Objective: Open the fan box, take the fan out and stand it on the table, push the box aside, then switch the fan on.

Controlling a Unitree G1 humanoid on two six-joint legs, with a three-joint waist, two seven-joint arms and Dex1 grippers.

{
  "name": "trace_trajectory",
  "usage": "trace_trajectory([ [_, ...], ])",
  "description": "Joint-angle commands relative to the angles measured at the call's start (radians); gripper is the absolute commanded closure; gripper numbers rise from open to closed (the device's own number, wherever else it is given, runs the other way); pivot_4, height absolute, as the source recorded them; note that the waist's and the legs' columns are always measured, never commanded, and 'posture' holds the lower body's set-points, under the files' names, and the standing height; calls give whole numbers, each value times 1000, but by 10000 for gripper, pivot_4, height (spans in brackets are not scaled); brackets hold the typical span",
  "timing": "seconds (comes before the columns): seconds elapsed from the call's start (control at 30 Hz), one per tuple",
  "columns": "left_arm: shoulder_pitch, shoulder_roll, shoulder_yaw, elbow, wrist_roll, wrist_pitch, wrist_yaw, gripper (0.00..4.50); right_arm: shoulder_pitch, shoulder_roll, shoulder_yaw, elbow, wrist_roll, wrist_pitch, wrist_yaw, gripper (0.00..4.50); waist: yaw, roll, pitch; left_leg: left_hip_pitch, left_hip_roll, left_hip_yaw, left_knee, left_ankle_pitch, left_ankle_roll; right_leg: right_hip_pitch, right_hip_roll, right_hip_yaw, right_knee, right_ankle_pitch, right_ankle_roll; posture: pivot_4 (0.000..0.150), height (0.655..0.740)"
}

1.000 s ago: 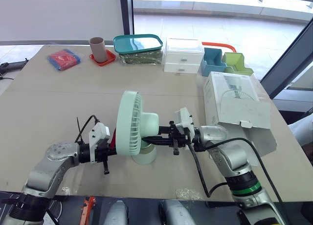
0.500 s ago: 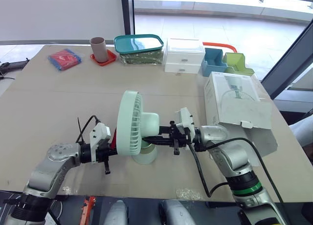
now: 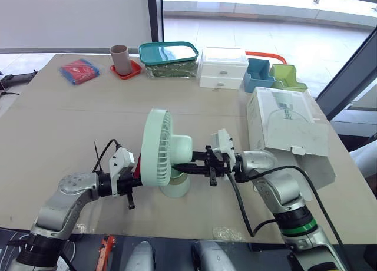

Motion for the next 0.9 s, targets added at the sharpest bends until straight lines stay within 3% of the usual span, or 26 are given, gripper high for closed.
trace_trajectory([
  [0.03,-12,-11,-35,-34,-14,1,-20,44301,-3,2,3,-36,9,-1,-4,40405,0,0,0,0,0,0,0,0,0,0,0,0,0,0,0,1500,7400],
  [0.57,-14,-6,-24,-47,-19,7,-24,44301,-3,2,2,-23,5,-8,-1,40405,0,0,0,0,0,0,0,0,0,0,0,0,0,0,0,1500,7400],
  [0.9,25,94,129,-60,-87,-20,-85,44301,-56,-3,-47,-48,34,-5,-15,40405,-1,0,0,0,1,0,0,0,0,-1,1,0,0,0,0,1500,7400],
])
